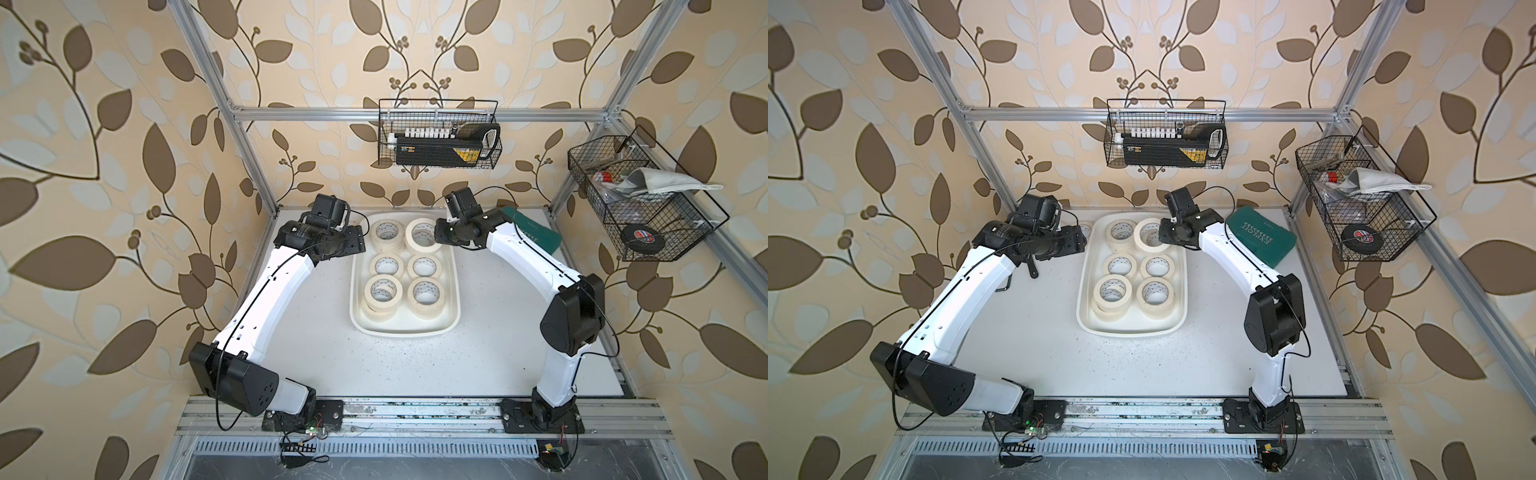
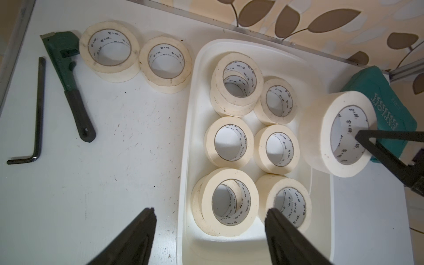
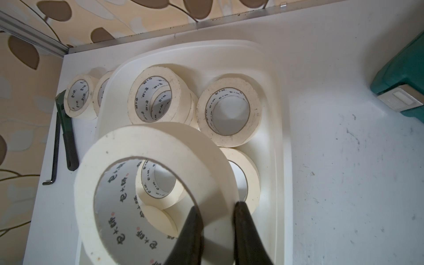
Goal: Take out the art tape in the storage box
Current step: Pick up the art tape from the storage box, then place the art tape at the center of the board.
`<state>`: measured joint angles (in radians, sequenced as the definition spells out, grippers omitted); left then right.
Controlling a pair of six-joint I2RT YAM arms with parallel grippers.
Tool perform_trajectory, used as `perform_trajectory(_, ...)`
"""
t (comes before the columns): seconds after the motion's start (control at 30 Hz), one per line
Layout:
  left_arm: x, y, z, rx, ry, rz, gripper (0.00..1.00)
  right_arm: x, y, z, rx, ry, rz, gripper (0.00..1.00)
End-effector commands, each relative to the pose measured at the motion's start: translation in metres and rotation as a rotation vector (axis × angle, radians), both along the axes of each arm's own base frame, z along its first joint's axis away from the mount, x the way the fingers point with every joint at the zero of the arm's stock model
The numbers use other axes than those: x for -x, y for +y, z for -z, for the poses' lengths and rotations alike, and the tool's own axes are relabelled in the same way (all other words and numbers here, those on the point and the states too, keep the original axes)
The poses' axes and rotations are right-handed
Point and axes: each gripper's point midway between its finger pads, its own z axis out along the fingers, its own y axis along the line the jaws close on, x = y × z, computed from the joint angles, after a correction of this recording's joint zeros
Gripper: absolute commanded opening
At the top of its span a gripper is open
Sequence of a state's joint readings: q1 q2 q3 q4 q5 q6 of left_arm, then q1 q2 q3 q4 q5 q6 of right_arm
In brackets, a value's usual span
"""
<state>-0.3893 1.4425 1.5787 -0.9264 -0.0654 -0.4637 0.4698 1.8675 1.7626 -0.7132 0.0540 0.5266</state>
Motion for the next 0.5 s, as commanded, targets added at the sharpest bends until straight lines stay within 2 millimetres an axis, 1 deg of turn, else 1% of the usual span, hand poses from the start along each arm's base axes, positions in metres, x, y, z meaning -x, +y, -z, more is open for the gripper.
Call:
perform_trajectory(0.0,-0.001,-0.031,-0.006,0.026,-0.010,0.133,0.80,0.018,0.003,-0.014,0.029,-0.028,-0.053,0.00)
perform_trajectory(0.07,-0.002,-0.046,-0.007,0.041,-0.008,0.230,0.80,0.030,0.005,-0.017,0.056,-0.023,-0.074,0.00)
perform_trajectory(0.17,-0.003,-0.056,-0.008,0.008,0.001,0.294,0.80,0.044,0.008,-0.019,0.073,-0.022,-0.095,0.00)
perform_trajectory(0.3,-0.002,-0.075,-0.009,-0.017,-0.003,0.369,0.80,0.060,0.013,-0.016,0.091,-0.007,-0.115,0.00)
perform_trajectory(0.4,0.000,-0.091,-0.001,-0.030,0.013,0.420,0.80,0.070,0.017,-0.015,0.092,-0.002,-0.131,0.00)
perform_trajectory(0.47,0.000,-0.101,0.008,-0.032,0.028,0.451,0.80,0.075,0.020,-0.014,0.089,0.002,-0.138,0.00)
